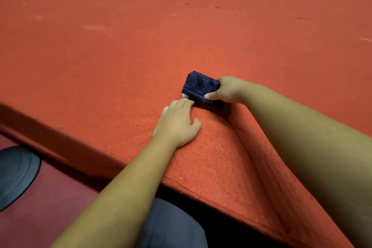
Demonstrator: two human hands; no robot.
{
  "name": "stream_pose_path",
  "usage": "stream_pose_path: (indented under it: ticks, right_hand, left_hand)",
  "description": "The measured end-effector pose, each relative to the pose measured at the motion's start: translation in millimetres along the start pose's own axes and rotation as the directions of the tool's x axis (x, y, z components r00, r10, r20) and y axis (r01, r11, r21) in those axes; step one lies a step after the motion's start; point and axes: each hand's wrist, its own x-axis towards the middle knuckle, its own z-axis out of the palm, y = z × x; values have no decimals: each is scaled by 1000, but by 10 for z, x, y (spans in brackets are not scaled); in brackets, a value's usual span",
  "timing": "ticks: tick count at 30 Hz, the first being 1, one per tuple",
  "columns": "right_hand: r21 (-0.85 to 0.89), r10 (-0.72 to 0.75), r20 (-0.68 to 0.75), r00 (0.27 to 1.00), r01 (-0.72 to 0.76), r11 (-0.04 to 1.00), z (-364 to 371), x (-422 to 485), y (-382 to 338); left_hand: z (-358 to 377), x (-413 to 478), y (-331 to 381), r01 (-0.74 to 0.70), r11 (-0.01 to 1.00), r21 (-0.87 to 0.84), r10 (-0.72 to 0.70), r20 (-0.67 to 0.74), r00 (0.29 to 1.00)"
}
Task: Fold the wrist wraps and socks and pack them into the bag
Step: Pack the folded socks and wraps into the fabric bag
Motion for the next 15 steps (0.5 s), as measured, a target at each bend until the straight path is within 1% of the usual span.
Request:
stream_pose_path:
  ticks: [2,5,8,10,12,13,14,15]
  right_hand:
    - [59,-6,-54,999,9,998,106,-115,-20]
    - [210,8,-150,989,23,977,247,-298,20]
    - [365,62,-224,973,25,931,273,-507,123]
    - [461,123,-251,960,7,887,241,-679,192]
    - [600,158,-239,958,18,800,203,-837,276]
    - [679,159,-224,962,36,733,165,-946,307]
    - [757,151,-201,968,56,651,114,-1068,341]
    - [818,135,-169,976,62,572,58,-1199,372]
  left_hand:
    - [-6,-9,6,0,1000,17,0,-2,1000]
    - [-22,-28,19,1,999,36,-1,-9,1000]
    - [-30,-40,30,-3,999,41,4,-16,1000]
    - [-45,-50,44,-13,999,47,14,-15,1000]
    - [-30,-83,41,-34,998,58,35,-15,999]
    - [-17,-98,40,-39,998,51,40,-15,999]
    - [-14,-102,54,-48,999,18,49,-21,999]
    - [-39,-107,110,-32,996,-78,30,-24,999]
